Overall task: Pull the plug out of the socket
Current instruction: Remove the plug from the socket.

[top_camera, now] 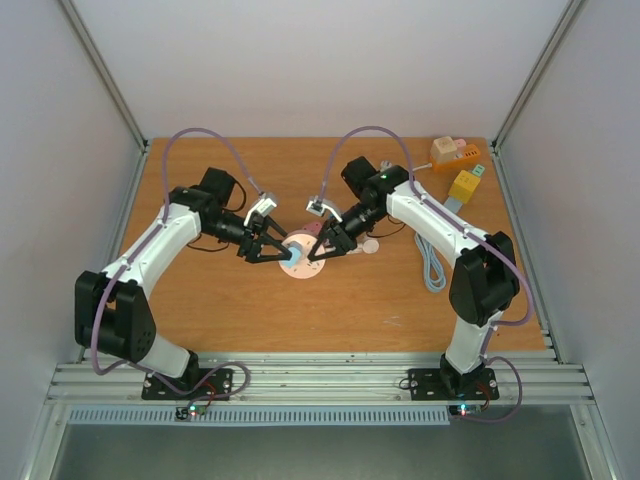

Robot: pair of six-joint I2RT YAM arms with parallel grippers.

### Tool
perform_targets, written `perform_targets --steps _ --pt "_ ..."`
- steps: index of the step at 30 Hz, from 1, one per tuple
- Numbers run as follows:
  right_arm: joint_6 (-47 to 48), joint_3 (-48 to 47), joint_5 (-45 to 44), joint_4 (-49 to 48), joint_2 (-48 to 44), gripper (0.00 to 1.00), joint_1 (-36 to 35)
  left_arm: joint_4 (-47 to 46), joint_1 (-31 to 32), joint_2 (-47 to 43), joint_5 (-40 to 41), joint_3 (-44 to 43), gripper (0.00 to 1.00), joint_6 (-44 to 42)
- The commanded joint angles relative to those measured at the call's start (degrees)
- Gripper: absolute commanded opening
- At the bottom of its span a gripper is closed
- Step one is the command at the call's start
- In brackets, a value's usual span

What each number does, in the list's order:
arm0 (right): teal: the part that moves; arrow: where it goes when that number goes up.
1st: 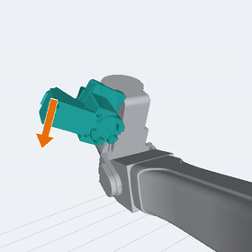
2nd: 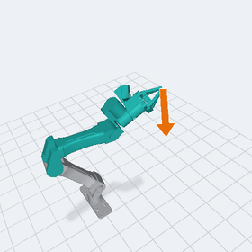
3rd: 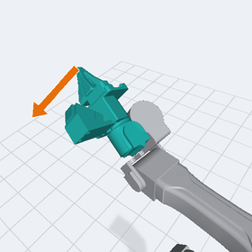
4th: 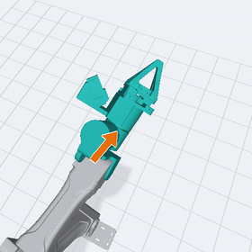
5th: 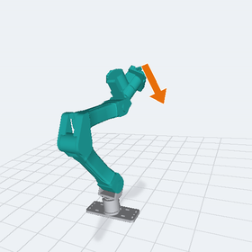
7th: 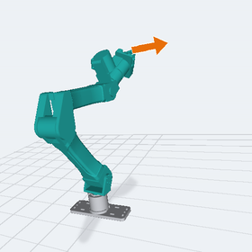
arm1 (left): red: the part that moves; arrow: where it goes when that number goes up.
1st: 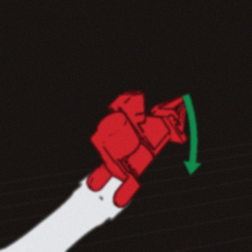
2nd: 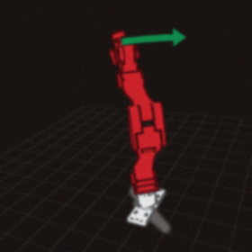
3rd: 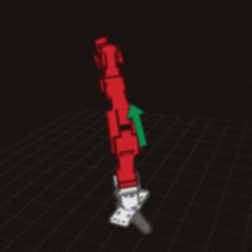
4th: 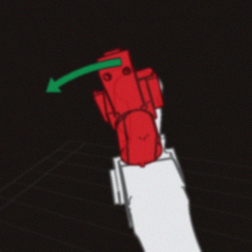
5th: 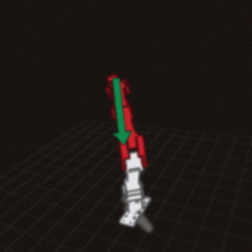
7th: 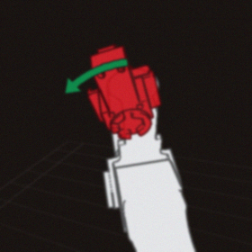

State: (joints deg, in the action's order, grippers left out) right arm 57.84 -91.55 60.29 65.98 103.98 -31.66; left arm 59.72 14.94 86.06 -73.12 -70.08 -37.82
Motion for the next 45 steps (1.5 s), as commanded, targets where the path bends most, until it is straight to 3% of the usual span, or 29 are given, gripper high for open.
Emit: perform_targets --steps 1,5,8,17,26,31,41,45 --pt "-0.64 -1.54 2.2 1.31 -0.16 0.15 -0.77 -8.93 0.27 -2.41 -1.91 -0.07 0.16 2.81" --pt "-2.65 -1.26 -0.63 -0.42 -1.44 0.02 -0.61 -12.58 0.26 -4.0 0.21 0.66 0.51 7.08" --pt "-5.55 -0.25 -3.69 -3.46 -3.11 0.01 0.15 -15.56 0.22 -5.23 3.65 0.77 0.7 9.69" --pt "-13.86 -0.76 -10.28 -6.09 -3.97 0.01 6.29 -22.89 0.23 -9.23 21.14 1.14 0.99 15.59" --pt "-24.8 4.11 -20.92 -11.14 -3.98 0.01 7.56 -26.42 0.39 -9.19 31.45 0.84 0.99 18.24" --pt "-27.04 4.35 -17.64 -11.89 -3.44 0.01 8.45 -27.19 1.38 -8.5 34.2 1.53 0.95 18.98" --pt "-30.33 4.89 -14.05 -12.71 -1.96 0.01 8.46 -26.65 11.34 -5.74 41.48 1.25 0.93 16.08" --pt "-30.63 5.5 -12.44 -13.4 -2.26 0.01 8.63 -25.72 14.69 -2.54 45.29 -0.33 0.88 15.38"
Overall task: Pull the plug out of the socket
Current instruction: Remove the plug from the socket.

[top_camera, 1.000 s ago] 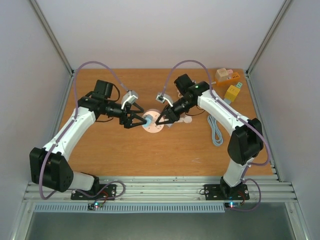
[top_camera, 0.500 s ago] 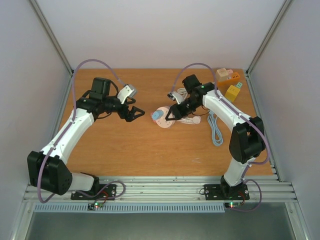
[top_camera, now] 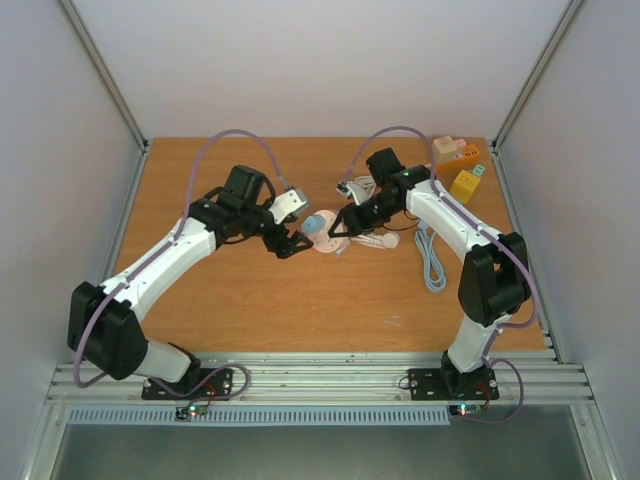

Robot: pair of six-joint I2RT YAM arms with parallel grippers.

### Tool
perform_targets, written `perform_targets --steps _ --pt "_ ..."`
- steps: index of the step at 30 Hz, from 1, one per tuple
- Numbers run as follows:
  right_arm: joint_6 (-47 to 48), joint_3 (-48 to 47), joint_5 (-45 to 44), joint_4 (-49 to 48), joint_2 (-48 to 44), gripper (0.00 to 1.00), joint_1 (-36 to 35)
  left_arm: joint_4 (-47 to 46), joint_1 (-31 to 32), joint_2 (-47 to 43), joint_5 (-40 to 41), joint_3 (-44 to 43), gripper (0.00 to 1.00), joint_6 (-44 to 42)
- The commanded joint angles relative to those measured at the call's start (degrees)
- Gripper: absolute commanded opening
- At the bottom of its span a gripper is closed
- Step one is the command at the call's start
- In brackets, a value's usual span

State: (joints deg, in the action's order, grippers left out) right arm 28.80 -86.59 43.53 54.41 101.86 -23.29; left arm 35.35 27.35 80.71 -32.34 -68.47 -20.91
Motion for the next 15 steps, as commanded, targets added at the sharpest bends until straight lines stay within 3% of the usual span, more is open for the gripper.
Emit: perform_targets --steps 1,15 --pt "-1.74 0.96 4.43 -2.15 -0.25 0.01 0.26 -1.85 2.67 3.5 5.48 -2.12 0.86 -1.02" --pt "-2.47 1.92 5.07 -3.32 1.03 0.01 0.26 -3.55 3.87 7.22 8.15 -4.47 0.67 2.09"
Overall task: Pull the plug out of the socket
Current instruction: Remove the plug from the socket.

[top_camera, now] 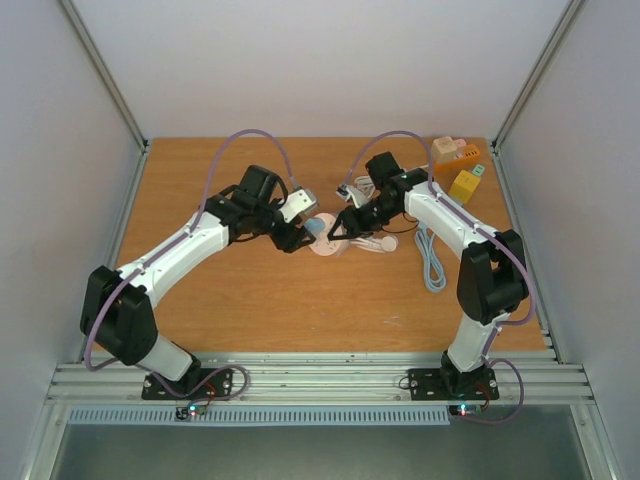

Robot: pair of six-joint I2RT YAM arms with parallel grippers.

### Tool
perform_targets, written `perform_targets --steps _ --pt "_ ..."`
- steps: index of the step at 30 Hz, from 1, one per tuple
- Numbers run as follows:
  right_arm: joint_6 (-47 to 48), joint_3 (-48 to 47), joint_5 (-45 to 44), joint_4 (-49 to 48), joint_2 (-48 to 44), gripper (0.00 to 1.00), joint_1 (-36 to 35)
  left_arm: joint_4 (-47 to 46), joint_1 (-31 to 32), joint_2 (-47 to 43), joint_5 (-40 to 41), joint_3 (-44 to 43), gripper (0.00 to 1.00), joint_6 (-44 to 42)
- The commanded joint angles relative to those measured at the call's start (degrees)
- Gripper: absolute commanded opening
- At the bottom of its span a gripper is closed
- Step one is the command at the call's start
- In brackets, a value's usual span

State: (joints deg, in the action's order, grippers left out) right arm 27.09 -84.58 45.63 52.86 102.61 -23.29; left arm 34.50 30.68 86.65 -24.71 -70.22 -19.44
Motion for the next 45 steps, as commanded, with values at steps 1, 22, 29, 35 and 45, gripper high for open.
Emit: perform_targets --steps 1,22,29,35,45 --pt "-0.95 -0.07 3.04 -1.79 0.38 0.01 0.28 -2.48 0.67 1.57 0.54 -3.02 0.66 0.63" --pt "-1.23 0.27 1.4 -2.37 0.49 0.01 0.34 -1.45 1.14 4.19 1.62 -3.62 0.01 2.89" --pt "-1.13 0.66 -0.97 -2.68 0.79 0.01 0.26 3.93 1.23 6.29 3.99 -9.01 0.0 2.08" --pt "-0.7 0.49 -0.78 -2.29 0.55 0.01 0.25 4.5 1.23 6.18 1.83 -9.53 0.0 2.21" --pt "-2.85 1.0 4.79 -3.32 -0.12 0.01 3.5 -4.52 1.23 -0.28 1.05 -0.91 0.0 4.33"
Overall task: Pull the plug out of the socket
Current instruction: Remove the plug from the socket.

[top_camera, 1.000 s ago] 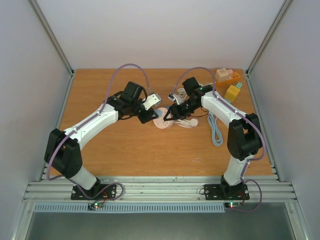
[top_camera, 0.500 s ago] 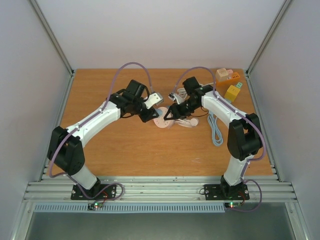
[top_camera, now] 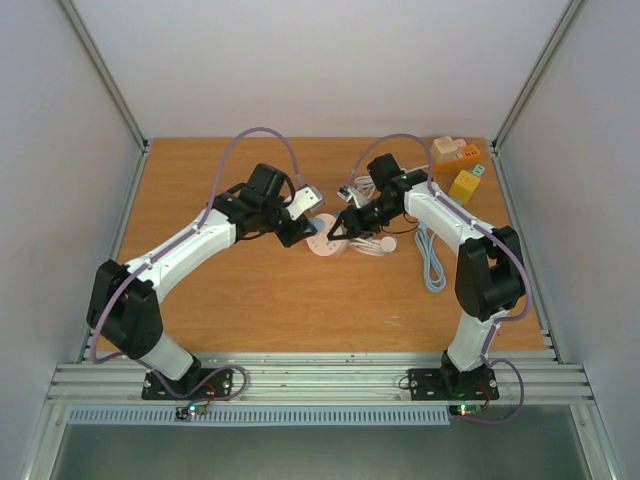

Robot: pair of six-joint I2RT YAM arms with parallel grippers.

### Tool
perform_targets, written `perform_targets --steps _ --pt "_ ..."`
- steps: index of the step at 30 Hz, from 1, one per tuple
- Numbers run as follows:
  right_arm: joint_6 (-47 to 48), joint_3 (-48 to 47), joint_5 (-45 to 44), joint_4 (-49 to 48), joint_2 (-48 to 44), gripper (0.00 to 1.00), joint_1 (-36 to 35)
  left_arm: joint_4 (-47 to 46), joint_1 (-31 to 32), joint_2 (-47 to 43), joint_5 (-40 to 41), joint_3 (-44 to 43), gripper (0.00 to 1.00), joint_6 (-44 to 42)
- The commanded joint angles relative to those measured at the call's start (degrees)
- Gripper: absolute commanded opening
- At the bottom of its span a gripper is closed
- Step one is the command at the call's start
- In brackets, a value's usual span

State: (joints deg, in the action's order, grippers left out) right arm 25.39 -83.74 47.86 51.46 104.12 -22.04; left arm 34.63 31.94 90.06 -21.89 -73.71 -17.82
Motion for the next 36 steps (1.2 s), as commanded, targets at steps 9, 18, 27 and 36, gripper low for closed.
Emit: perform_targets --steps 9,18,27,36 --pt "1.52 0.74 -5.15 -1.5 -2.07 0.01 0.24 -0.28 -0.04 0.35 -1.98 -1.26 0.0 2.55" --pt "2.81 -0.12 -8.39 -0.6 -1.28 0.01 -0.9 -0.19 -0.04 0.15 -2.02 -1.24 0.0 2.63" --pt "0.54 -0.48 0.17 -0.63 -1.51 0.01 2.56 -2.73 -0.08 -2.53 -3.63 0.97 0.0 3.41" --pt "-0.31 0.51 -2.74 -1.63 -1.54 0.01 2.98 -2.76 -0.04 -1.73 -2.13 0.73 0.0 3.84"
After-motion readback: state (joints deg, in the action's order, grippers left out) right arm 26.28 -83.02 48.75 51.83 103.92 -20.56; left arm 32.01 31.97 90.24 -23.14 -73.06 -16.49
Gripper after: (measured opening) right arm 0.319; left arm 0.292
